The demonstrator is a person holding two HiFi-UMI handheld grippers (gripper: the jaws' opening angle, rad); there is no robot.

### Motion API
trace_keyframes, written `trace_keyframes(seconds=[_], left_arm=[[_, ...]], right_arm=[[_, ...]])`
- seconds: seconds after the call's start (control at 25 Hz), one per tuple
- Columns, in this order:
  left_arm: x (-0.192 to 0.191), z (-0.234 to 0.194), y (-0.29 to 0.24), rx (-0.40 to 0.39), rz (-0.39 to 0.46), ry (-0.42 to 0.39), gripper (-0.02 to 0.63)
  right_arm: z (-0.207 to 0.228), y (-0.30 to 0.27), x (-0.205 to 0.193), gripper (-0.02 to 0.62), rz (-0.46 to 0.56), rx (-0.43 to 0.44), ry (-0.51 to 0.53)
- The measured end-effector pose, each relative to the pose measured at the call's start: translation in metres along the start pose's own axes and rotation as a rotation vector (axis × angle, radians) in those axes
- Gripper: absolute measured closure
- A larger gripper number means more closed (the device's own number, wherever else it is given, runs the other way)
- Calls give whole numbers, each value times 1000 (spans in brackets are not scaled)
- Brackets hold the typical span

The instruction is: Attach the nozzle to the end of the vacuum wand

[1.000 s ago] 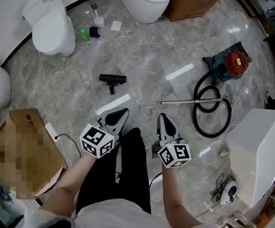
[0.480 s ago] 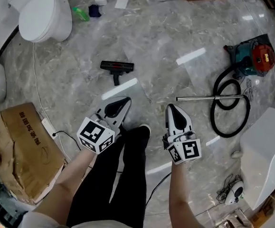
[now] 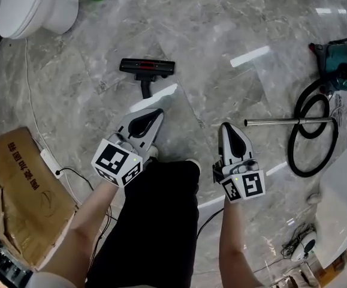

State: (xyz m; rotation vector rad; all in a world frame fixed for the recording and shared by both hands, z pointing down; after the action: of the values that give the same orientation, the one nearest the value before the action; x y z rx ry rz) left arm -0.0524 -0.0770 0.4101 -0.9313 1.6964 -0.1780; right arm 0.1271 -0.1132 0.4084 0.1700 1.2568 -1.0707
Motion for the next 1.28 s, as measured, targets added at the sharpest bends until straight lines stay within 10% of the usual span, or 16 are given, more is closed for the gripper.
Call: trace_keyframes(seconds=[0.8,1.28], left_arm=[[-164,-91,-163,-70,35,-8,597],[-182,-81,-169,-201,25,23,597]], right_arm=[[99,-130,-177,578,87,56,28],[76,-71,-156,574,-33,224,2]])
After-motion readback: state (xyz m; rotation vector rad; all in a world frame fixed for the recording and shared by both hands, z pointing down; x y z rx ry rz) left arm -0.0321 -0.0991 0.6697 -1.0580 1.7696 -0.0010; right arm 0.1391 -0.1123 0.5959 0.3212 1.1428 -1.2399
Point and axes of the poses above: the fingertips, and each gripper's own axes: y backward along the fingers, z to its right, x out of its top, the point moved 2 cm from there along y, backward along the fingers, and after that the axes turned 9 degrees about -z, right-handed, at the moved point
